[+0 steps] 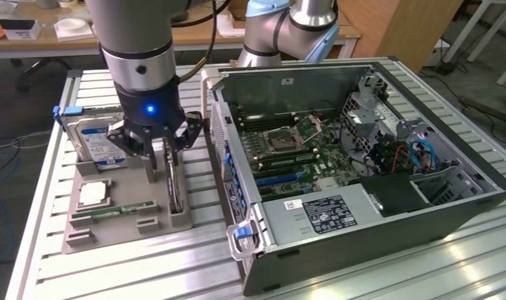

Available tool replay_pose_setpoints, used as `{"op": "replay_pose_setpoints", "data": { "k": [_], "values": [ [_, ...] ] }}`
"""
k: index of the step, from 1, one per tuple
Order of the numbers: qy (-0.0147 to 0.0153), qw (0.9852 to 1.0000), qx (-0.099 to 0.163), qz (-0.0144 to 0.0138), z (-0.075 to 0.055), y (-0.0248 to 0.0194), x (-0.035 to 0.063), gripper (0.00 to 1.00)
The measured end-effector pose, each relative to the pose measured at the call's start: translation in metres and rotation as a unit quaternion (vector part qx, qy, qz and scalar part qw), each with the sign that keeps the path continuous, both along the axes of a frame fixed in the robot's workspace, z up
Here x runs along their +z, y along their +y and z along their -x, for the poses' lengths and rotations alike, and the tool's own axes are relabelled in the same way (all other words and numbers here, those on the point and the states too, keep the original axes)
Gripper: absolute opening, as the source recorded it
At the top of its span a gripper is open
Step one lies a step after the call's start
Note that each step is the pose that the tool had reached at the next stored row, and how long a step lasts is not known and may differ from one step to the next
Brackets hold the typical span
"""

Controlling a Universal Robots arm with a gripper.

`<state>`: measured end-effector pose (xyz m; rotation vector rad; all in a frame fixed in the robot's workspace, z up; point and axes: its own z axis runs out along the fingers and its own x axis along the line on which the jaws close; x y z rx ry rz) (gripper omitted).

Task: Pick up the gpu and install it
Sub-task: 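Pick up the gpu and move the gpu toward the slot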

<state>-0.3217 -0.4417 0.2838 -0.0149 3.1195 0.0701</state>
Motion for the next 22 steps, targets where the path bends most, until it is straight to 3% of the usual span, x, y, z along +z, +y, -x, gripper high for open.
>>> {"op": "replay_pose_setpoints", "data": {
  "k": [22],
  "values": [
    [0.0000,1.0000,0.000,0.0000,-0.007,-0.0010,-0.0247,0.41]
  ]
}}
